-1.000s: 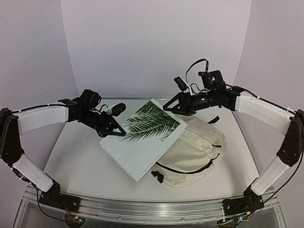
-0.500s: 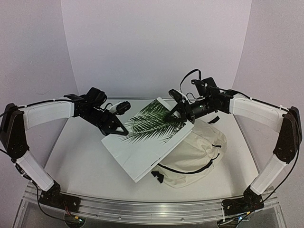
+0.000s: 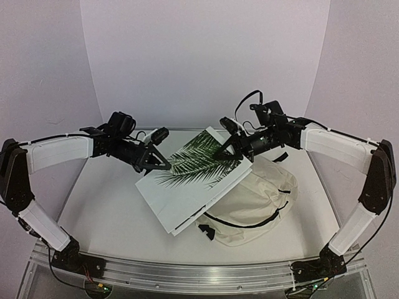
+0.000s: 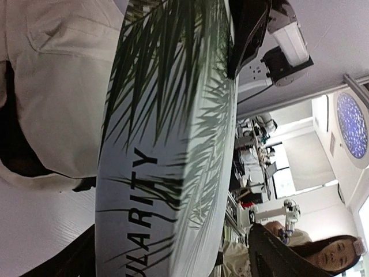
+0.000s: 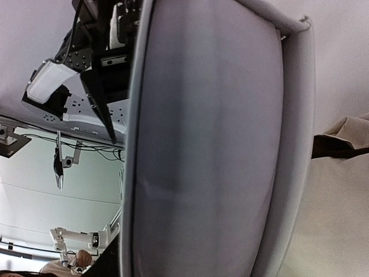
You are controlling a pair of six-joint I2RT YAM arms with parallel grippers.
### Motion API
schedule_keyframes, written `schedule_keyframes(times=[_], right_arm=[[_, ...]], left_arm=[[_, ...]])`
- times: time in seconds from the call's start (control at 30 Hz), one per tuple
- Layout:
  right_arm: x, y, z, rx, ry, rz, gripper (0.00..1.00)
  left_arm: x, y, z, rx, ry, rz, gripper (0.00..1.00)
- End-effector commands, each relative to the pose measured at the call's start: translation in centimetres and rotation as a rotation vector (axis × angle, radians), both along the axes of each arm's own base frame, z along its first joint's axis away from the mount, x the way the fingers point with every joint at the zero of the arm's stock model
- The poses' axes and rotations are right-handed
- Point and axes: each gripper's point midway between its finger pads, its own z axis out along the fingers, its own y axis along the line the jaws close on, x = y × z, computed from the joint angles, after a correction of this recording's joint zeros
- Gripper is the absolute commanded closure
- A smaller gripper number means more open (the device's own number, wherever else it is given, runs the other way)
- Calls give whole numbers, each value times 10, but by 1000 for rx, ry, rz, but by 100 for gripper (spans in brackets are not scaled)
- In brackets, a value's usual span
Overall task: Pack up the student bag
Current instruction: Pick up the book from the center of the board.
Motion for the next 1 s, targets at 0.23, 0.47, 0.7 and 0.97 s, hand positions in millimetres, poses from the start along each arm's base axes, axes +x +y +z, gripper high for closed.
schedule_keyframes(times=[0.23, 0.47, 0.7, 0.97], right_arm=[[48, -22, 65, 155, -99, -233, 65], [54, -30, 96, 243, -175, -299, 65], [49, -30, 108, 278, -210, -272, 65], [39, -33, 121, 305, -249, -257, 65]], left_arm=[[67, 72, 30, -13, -209, 562, 0], [58, 70, 48, -144, -153, 575, 0], [43, 42, 70, -212, -180, 473, 0], [42, 21, 84, -301, -163, 417, 2]])
